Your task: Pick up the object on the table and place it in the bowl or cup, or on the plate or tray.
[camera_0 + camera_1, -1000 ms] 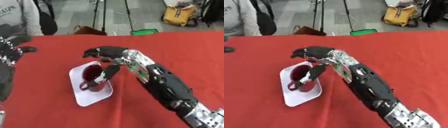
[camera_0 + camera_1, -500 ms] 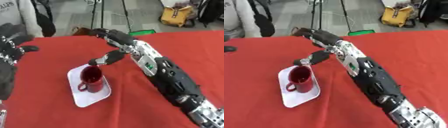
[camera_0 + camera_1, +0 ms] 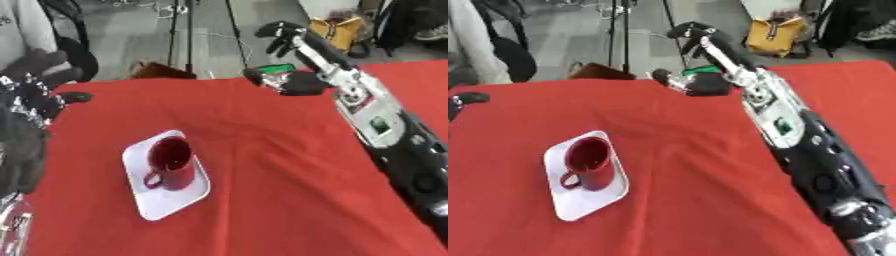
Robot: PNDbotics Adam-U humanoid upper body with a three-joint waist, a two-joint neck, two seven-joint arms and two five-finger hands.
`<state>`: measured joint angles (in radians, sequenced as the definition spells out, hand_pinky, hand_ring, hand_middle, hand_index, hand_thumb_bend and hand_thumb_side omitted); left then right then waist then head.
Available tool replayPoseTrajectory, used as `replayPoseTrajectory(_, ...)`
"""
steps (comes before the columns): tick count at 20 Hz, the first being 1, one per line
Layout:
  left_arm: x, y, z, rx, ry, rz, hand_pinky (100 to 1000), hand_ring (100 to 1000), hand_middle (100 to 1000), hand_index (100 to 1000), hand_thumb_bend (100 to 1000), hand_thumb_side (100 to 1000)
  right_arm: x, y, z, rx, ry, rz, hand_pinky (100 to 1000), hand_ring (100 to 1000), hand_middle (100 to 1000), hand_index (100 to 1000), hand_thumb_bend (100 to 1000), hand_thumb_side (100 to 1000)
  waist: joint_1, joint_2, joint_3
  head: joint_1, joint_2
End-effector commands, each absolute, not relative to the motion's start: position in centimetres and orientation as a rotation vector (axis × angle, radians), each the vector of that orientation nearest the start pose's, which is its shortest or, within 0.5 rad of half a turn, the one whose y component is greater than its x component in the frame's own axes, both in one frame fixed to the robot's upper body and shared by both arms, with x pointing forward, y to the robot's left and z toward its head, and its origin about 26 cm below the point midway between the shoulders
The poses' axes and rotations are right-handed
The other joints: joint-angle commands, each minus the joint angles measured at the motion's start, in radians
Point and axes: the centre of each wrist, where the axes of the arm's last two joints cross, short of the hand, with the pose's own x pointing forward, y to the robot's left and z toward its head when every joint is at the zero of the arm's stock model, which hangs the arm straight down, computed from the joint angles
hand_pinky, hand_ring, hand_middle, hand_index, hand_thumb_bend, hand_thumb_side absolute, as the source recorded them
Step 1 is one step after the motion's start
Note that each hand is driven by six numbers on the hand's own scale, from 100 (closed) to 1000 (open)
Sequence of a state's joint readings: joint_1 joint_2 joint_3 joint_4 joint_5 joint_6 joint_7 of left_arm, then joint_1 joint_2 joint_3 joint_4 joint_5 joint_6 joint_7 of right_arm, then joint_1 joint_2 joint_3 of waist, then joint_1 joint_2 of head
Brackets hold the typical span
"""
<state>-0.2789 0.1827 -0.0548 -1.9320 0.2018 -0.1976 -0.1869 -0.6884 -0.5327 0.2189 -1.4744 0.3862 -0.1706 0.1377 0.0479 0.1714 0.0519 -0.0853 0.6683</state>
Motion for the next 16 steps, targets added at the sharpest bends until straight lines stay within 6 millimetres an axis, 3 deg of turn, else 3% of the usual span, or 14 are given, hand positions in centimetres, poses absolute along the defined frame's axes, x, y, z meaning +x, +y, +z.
replayPoseTrajectory(1,31.0,24.2,16.5,-0.218,-2.349,-0.349,724,833,839,914,513,737,37.0,-28.8,24.5,-0.638,-2.138,1.097,656,711,875,888,541,744,-0.007,-0.020,-0.024,0.045,0.007)
replayPoseTrajectory(6,31.4,25.1,15.8,-0.120,-2.335,-0.321,725,835,841,920,509,742,33.4,-30.8,24.1,-0.622,-2.163,0.943,637,700,872,881,542,745,-0.011,-0.019,-0.056,0.071,0.006)
replayPoseTrajectory(9,31.7,26.1,15.2,-0.029,-2.310,-0.299,726,843,848,939,490,759,31.0,-33.7,22.9,-0.722,-2.157,0.800,630,709,881,892,539,748,-0.008,-0.017,-0.080,0.100,0.009)
replayPoseTrajectory(16,32.0,27.1,14.6,0.083,-2.292,-0.258,728,849,852,942,486,759,28.8,-35.6,21.7,-0.802,-2.170,0.561,601,688,872,887,537,745,0.001,-0.013,-0.094,0.124,0.013)
